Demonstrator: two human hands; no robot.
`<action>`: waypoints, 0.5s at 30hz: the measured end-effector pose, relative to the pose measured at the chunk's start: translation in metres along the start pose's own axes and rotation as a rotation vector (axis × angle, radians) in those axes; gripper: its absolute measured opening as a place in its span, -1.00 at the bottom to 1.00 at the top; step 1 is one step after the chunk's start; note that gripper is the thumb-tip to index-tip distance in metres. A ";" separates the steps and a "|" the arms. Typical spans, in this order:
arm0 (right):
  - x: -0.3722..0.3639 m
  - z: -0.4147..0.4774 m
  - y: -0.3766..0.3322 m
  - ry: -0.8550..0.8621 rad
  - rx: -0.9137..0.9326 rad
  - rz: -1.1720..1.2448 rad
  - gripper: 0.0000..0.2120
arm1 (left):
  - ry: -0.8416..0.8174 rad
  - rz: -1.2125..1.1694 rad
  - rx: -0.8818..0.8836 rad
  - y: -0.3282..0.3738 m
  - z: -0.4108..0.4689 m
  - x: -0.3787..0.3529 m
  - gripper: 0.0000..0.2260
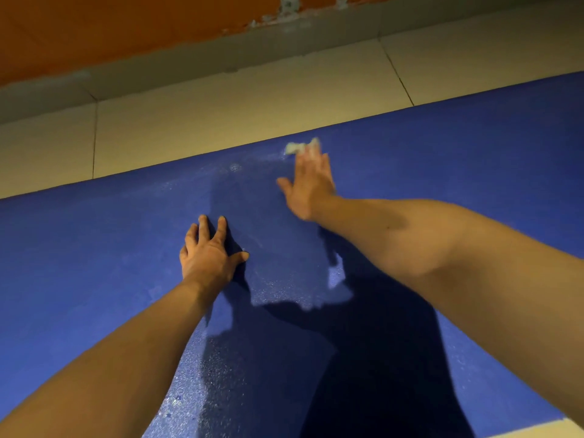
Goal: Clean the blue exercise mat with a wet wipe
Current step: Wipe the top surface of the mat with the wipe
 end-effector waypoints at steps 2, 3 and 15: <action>-0.007 -0.014 -0.006 -0.080 0.168 -0.107 -0.22 | 0.010 -0.021 0.005 -0.001 -0.001 0.000 -0.18; -0.006 -0.015 0.001 -0.082 0.227 -0.153 -0.23 | 0.017 -0.036 0.006 -0.001 -0.001 0.000 -0.18; -0.003 -0.034 0.029 0.069 -0.084 0.001 -0.22 | 0.148 -0.083 -0.039 0.009 -0.023 -0.003 -0.37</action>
Point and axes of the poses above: each hand's wrist, its own z-axis towards the middle knuckle, its own x-axis out of the back of the hand, y = z × x, the point moved 1 cm from there along z, towards the middle knuckle, and after that the axes turned 6 degrees about y, right-handed, at the moved point
